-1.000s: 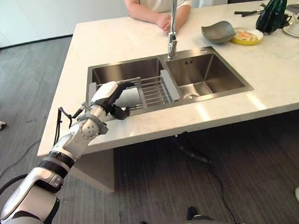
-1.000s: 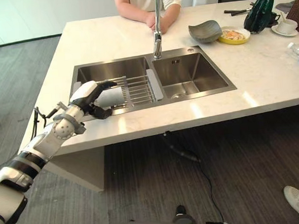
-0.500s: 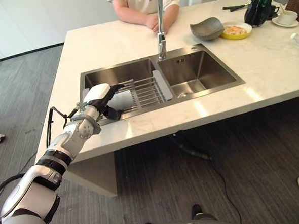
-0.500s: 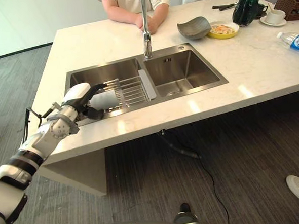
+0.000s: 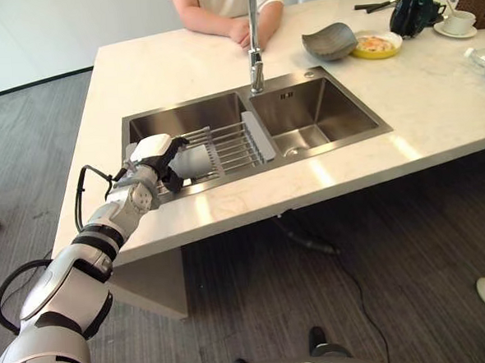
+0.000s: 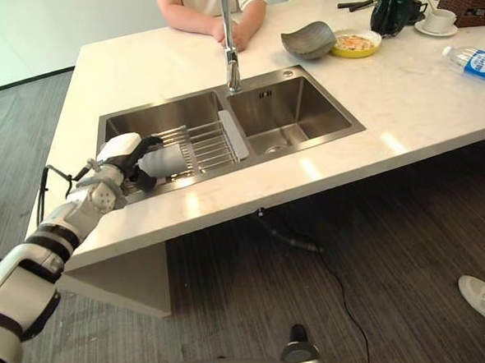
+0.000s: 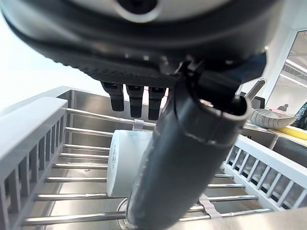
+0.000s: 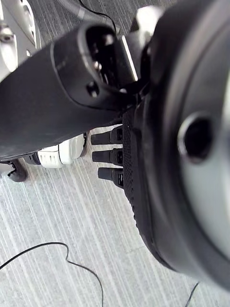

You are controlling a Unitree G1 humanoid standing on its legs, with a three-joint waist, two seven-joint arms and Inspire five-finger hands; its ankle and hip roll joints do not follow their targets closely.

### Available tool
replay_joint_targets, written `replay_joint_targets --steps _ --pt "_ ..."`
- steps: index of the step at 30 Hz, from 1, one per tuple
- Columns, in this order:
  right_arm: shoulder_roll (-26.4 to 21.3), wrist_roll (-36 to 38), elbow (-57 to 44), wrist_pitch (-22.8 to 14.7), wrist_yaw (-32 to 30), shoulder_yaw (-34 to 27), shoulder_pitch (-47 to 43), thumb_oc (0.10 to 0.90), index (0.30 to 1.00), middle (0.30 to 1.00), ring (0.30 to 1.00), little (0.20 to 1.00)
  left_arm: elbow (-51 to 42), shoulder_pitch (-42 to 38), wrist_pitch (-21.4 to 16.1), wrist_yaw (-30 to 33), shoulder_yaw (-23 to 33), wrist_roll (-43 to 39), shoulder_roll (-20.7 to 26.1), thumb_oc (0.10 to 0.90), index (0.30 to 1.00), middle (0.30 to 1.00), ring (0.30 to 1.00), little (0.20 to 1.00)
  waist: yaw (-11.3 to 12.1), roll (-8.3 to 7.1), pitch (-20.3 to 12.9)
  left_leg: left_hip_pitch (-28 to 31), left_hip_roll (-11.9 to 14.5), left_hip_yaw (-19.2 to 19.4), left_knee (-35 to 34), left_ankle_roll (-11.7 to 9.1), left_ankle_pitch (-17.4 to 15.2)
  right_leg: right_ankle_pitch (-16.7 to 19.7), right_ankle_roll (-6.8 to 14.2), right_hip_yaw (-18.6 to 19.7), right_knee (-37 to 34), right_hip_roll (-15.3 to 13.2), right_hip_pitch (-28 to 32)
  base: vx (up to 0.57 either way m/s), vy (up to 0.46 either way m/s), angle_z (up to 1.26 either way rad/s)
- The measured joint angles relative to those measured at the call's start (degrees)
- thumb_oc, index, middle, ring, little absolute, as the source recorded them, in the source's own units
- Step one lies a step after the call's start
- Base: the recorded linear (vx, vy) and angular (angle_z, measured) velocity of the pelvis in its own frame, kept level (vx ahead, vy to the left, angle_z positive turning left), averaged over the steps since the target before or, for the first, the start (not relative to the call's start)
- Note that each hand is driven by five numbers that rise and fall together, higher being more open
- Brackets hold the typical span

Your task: Place the dishes in the dishwasher.

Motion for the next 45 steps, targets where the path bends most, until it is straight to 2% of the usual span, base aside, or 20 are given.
replay_joint_targets --steps 3,10,22,23,24,25,26,35,38,45 --pt "0.0 0.8 1.0 -0.1 0.0 0.1 -0.8 0.800 0.900 0.900 0.900 0.900 5.4 -2.5 0.1 -0.2 -2.3 0.0 -0.8 0.800 0.900 0.900 0.900 0.900 -0.7 -0.16 0.1 -0.3 0.0 0.5 -0.1 0.0 0.0 0.1 0.0 0.4 0.0 0.0 -0.6 0.00 0.010 -0.07" --pt "-0.2 0.8 2.3 0.1 -0.1 0.1 -1.7 0.800 0.900 0.900 0.900 0.900 10.3 -3.5 0.8 -1.4 -2.5 -0.2 -2.1 0.800 0.900 0.900 0.900 0.900 -1.4 -0.30 0.2 -1.0 0.0 1.7 0.0 0.0 0.0 0.4 -0.1 1.7 0.0 0.2 -2.1 0.00 0.012 -0.09" --pt "-0.5 0.8 4.6 0.4 0.0 0.2 -3.5 0.800 0.900 0.900 0.900 0.900 12.9 -6.7 1.1 -3.9 -4.6 -0.5 -2.5 0.800 0.900 0.900 0.900 0.900 -1.8 0.17 1.5 -1.1 0.0 2.1 0.0 0.0 0.0 0.5 -0.1 2.0 0.0 0.3 -2.3 0.00 0.002 -0.01" --pt "-0.6 0.8 4.6 0.5 0.0 0.4 -3.7 0.800 0.900 0.900 0.900 0.900 13.2 -6.8 1.2 -4.2 -4.6 -0.4 -2.5 0.651 0.676 0.676 0.676 0.676 -1.8 0.22 1.6 -1.1 0.1 2.2 0.0 0.0 0.0 0.5 -0.1 2.0 0.0 0.3 -2.4 0.00 0.000 0.00" --pt "-0.7 0.8 4.9 0.6 0.0 0.5 -4.0 0.800 0.900 0.900 0.900 0.900 14.1 -7.1 1.1 -4.2 -5.0 -0.4 -2.6 0.568 0.552 0.552 0.552 0.552 -2.0 0.24 1.6 -1.1 0.1 2.2 0.0 0.0 0.0 0.5 -0.1 2.0 0.0 0.3 -2.4 0.00 0.000 0.00" --pt "-0.9 0.8 4.9 0.6 0.0 0.5 -4.3 0.800 0.900 0.900 0.900 0.900 15.1 -8.1 1.2 -4.6 -6.0 -0.4 -2.6 0.420 0.331 0.331 0.331 0.331 -2.2 0.27 1.6 -1.1 0.1 2.2 0.0 0.0 0.0 0.5 -0.1 2.1 0.0 0.3 -2.4 0.00 0.000 0.00" --pt "-0.9 0.8 4.9 0.5 0.0 0.5 -4.3 0.800 0.900 0.900 0.900 0.900 15.5 -8.6 1.3 -4.9 -6.4 -0.2 -2.6 0.400 0.300 0.300 0.300 0.300 -2.3 0.30 1.6 -1.1 0.1 2.2 0.0 0.0 0.0 0.5 -0.1 2.1 0.0 0.3 -2.4 0.00 0.000 0.00" --pt "-1.8 0.9 6.0 0.6 0.0 1.5 -6.0 0.800 0.900 0.900 0.900 0.900 16.2 -10.4 1.2 -5.2 -8.6 2.5 -2.7 0.400 0.300 0.300 0.300 0.300 -2.6 0.61 1.8 -1.2 0.1 2.3 0.0 0.0 0.0 0.6 -0.1 2.1 0.0 0.3 -2.6 0.00 0.000 0.00" --pt "-2.0 0.9 5.8 0.4 -0.3 2.2 -6.4 0.800 0.900 0.900 0.900 0.900 14.9 -11.7 1.2 -4.2 -10.9 6.9 -2.8 0.400 0.300 0.300 0.300 0.300 -2.6 0.61 1.8 -1.6 0.1 2.3 0.0 0.0 0.0 0.6 -0.1 2.1 0.0 0.3 -2.8 0.00 0.000 0.00" --pt "-2.0 0.9 3.8 0.1 -1.2 2.7 -6.7 0.800 0.900 0.900 0.900 0.900 13.5 -12.0 1.3 -2.2 -11.3 12.3 -2.9 0.400 0.300 0.300 0.300 0.300 -2.5 0.54 1.8 -1.6 0.1 2.6 0.0 0.0 0.0 0.9 -0.3 2.5 0.0 0.5 -3.0 0.00 0.001 -0.02"
